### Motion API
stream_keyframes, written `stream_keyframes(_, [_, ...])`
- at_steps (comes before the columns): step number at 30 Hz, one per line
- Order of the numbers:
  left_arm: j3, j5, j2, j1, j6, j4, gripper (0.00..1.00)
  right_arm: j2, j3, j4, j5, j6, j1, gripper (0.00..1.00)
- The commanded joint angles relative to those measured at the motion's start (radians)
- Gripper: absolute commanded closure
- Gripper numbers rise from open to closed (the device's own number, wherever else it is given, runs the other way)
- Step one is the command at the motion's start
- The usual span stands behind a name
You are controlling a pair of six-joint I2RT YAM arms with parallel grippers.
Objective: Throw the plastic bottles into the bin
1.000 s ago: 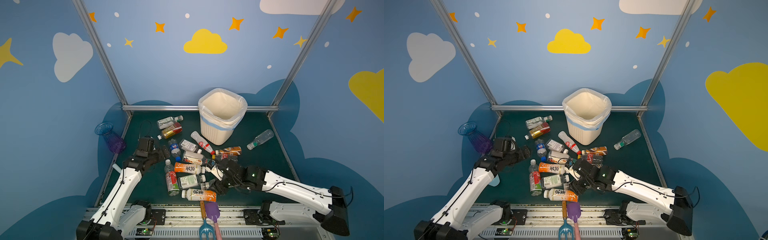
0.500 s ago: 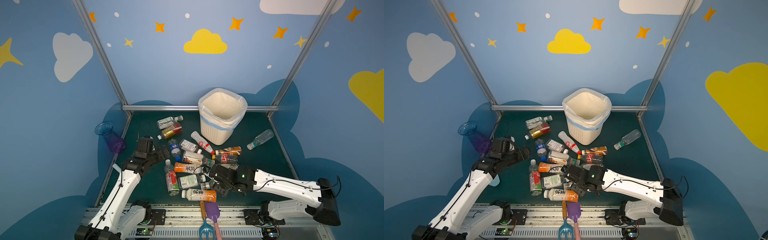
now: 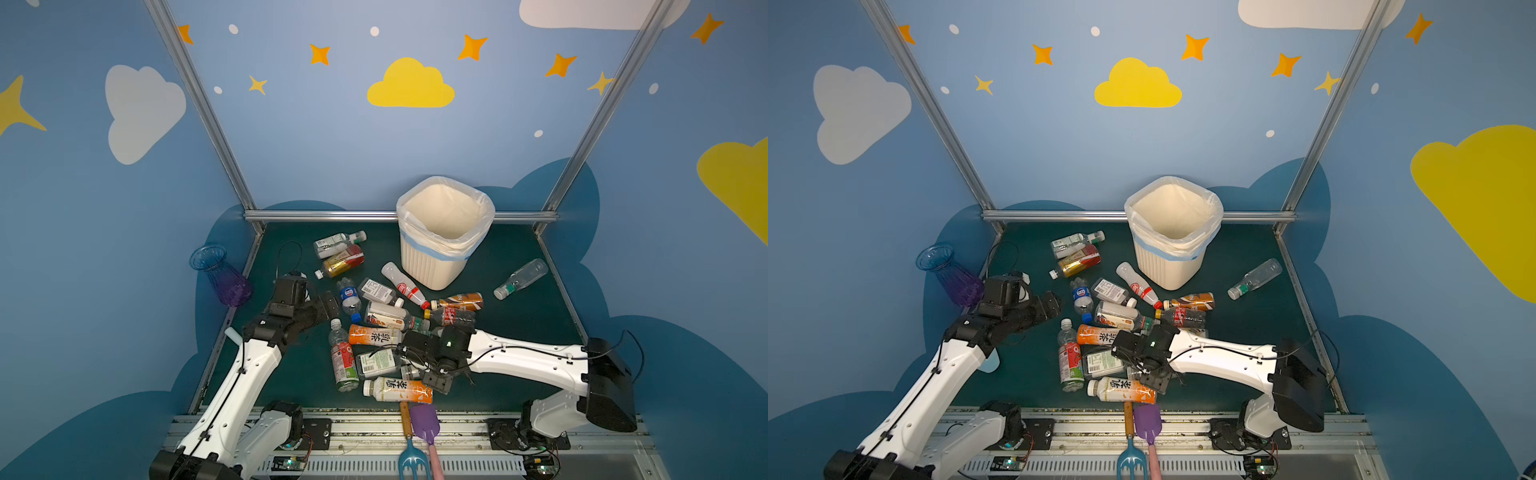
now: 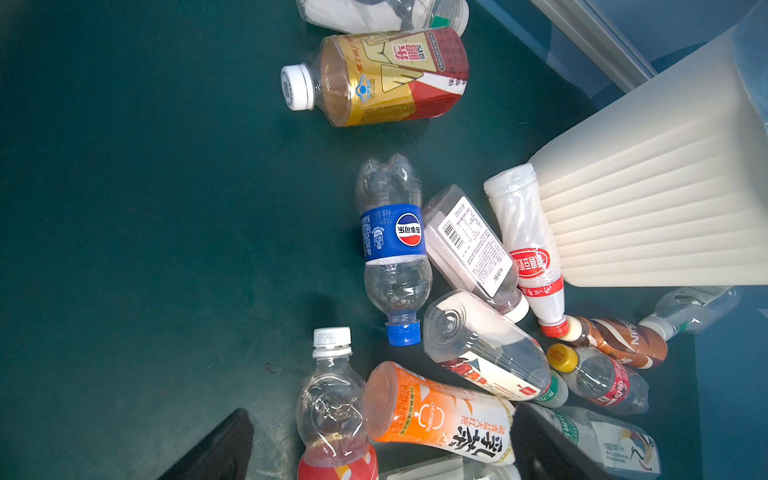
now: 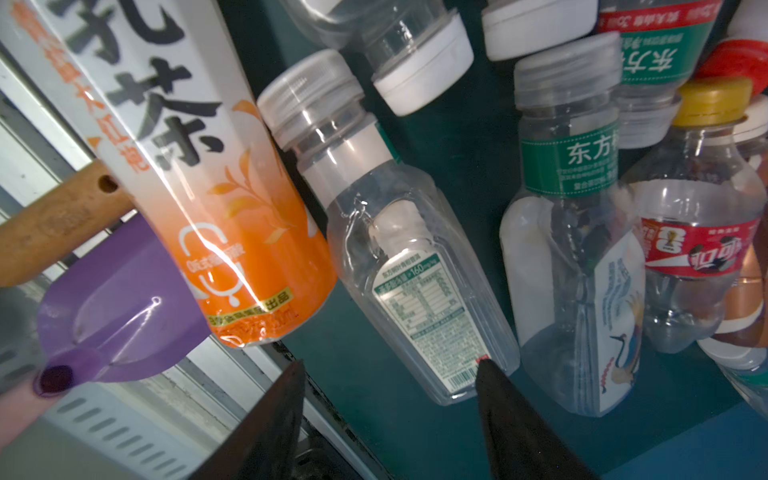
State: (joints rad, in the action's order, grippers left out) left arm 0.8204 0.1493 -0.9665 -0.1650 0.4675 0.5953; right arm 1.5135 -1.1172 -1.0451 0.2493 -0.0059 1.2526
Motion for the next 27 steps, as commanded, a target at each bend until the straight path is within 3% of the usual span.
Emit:
stream_keyframes(1, [0.001,0.001,-0.004,-0.002,-0.016,0.013,0.03,0.02,-0.027,-0.035,-0.018,-0.031,-0.004,0.31])
stream_keyframes(13, [0.0,0.004,-0.008,-0.002,-0.02,0.009,0.03,0.066,-0.044,-0.01,0.009,-0.109,-0.049,0.29])
stream_keyframes(27, [-0.003,-0.003,-0.022,0.0,-0.024,0.0,0.02,0.156,-0.081,-0.018,-0.043,-0.193,-0.083,0.29])
